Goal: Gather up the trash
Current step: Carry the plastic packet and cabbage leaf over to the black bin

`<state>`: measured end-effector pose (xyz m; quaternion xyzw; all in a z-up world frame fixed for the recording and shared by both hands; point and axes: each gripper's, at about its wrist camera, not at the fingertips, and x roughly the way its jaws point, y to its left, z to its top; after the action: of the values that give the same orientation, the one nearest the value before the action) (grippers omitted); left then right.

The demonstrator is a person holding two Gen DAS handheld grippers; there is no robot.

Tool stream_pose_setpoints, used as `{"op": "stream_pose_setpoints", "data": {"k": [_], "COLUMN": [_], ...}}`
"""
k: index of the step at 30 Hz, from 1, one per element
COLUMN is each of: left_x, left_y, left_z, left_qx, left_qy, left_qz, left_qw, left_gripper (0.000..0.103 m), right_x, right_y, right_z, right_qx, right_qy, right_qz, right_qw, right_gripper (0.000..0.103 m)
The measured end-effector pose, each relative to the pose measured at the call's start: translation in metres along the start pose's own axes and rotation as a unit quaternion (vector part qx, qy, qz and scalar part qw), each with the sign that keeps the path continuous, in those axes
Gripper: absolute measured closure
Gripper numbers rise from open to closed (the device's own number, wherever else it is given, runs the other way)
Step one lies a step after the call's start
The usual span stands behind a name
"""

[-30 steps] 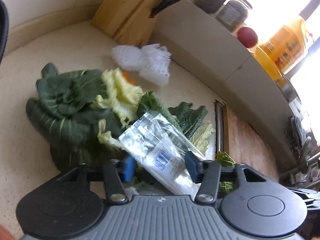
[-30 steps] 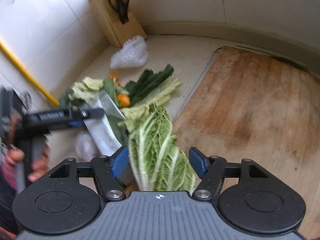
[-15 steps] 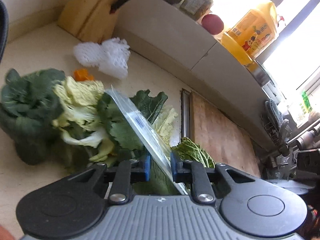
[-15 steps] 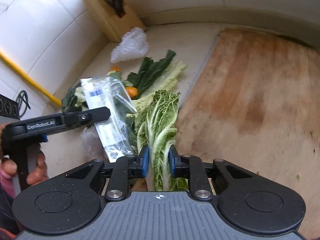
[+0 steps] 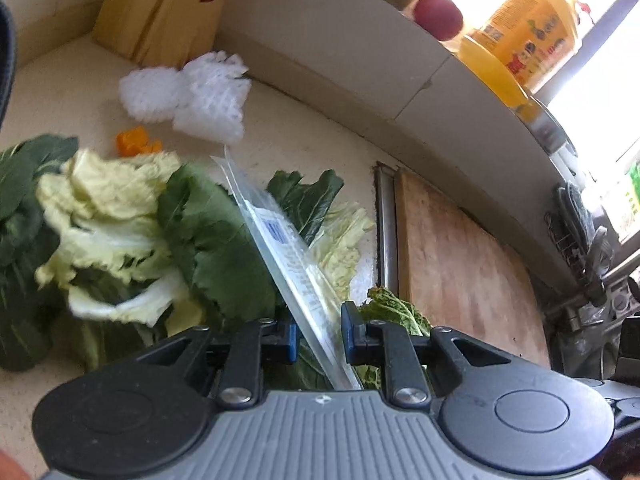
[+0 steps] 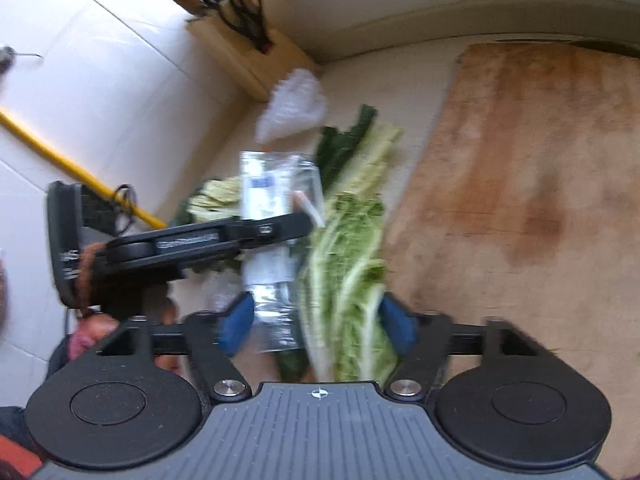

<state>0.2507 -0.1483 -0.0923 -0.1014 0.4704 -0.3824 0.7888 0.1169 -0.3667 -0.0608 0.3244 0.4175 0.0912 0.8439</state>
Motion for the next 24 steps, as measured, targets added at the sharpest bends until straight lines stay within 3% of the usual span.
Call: {"op": "stream_pose_setpoints", "data": {"k": [1, 2, 3, 9, 13, 17, 24], "left_x": [0.000, 0.000, 0.000, -0.016, -0.032, -0.051, -0.074], "left_y": [0.000, 0.000, 0.001, -0.005, -0.001, 0.006, 0.015], "left_z": [0.001, 0.002, 0.003, 0.009, 0.013, 0.012, 0.002], "left_qx": [0.001, -0.001, -0.003, 0.020, -0.001, -0.016, -0.040], "left_qy": [-0.003, -0.003, -0.001, -0.023, -0.036, -0.054, -0.071], "left_qz": [-0.001, 0.000, 0.003, -0.006, -0.028, -0.027, -0.023], "left_qw": [1.0000, 1.0000, 1.0000, 0.9995, 0.9990, 0.9981, 0.9964], "left_gripper": [0.085, 0.087, 0.094, 0.100, 0.100, 0.100, 0.100], "right_x": [0.000, 0.000, -0.001, -0.011, -0.018, -0.030, -0.035], "right_y": [0.003, 0.006, 0.008, 0.001, -0.011, -0.027, -0.047], "right_z": [0.000, 0.000, 0.000, -0.003, -0.005, -0.006, -0.012], "right_qx": [-0.012, -0.022, -0.032, -0.018, 0.034, 0.087, 0.142], "right_qy": [0.002, 0.002, 0.001, -0.009, -0.026, -0.055, -0.067], "right_qz": [-0.010, -0.034, -0.063, -0.055, -0.009, 0.029, 0.080], "right_qw": [1.000, 0.999, 0.997, 0.998, 0.999, 0.994, 0.984], "right_gripper": [0.036, 0.059, 0.070, 0.079, 0.083, 0.084, 0.085]}}
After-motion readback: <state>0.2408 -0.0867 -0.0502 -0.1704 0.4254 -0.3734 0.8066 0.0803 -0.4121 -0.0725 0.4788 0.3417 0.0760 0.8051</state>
